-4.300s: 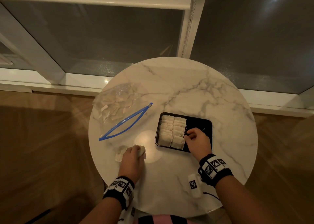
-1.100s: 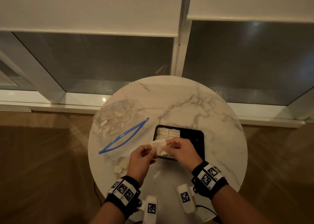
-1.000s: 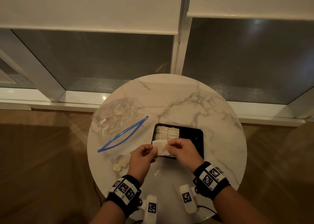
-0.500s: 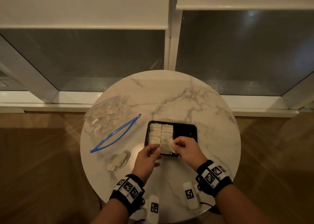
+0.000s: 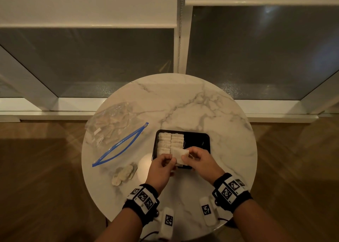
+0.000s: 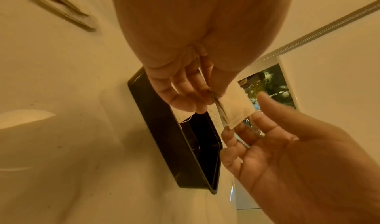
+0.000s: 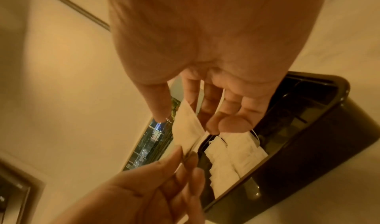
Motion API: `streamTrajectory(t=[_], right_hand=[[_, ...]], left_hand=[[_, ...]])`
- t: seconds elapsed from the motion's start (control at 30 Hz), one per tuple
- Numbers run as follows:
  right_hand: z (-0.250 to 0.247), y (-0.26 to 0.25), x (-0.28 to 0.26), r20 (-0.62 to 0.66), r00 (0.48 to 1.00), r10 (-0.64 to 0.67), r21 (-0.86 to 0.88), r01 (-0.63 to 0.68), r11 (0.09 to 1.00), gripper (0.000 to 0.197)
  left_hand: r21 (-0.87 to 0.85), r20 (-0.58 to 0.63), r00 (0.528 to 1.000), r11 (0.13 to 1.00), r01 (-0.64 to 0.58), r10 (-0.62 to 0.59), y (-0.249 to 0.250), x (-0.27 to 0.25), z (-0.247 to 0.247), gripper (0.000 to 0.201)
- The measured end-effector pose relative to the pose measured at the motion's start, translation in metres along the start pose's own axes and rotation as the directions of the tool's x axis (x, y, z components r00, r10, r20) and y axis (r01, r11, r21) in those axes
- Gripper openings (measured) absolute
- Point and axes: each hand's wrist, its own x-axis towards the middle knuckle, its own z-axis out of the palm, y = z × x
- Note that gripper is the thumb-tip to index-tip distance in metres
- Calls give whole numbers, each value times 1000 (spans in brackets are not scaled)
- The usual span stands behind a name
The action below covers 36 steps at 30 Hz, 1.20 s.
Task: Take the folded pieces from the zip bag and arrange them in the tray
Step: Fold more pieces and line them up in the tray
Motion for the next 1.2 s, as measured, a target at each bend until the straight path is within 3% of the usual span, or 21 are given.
streamTrajectory(t=[0.17, 0.3, 0.33, 0.4, 0.47, 0.53, 0.6, 0.77, 1.0, 1.2], right_hand=[[-2, 2, 15, -38, 998, -50, -200, 41, 979, 7], [-3, 2, 31, -292, 942, -164, -341, 58, 938, 9], [-3, 1, 34, -301, 939, -168, -361, 51, 931, 10], [-2, 4, 41, -195, 976, -95, -373, 16, 928, 11], [0, 8, 46, -133, 990, -39, -412, -20, 911, 11], [2, 11, 50, -139, 990, -29, -447, -36, 894, 11], [6, 14, 54, -109, 994, -15, -491, -41, 870, 12], [12, 25, 64, -14, 995, 101, -580, -91, 809, 12], [14, 35, 68, 14, 983, 180, -633, -131, 763, 7], [18, 42, 69, -36, 985, 167, -624, -152, 766, 6]], left_hand=[[59, 28, 999, 998, -38, 36, 2, 2, 3, 7], [169, -114, 991, 984, -48, 68, -3, 9, 0, 8], [218, -148, 985, 974, -55, 89, -4, 11, -2, 7], [353, -167, 975, 932, -78, 144, -5, 13, -6, 7], [583, -109, 960, 798, -149, 258, -10, 16, -13, 11], [825, 36, 934, 516, -229, 356, -18, 18, -19, 15], [923, 137, 921, 290, -252, 365, -25, 18, -20, 19], [947, 235, 924, 141, -287, 303, -27, 15, -17, 34], [954, 240, 949, 131, -269, 203, -28, 13, -12, 41], [894, 241, 946, 329, -304, 218, -37, 16, -11, 33]])
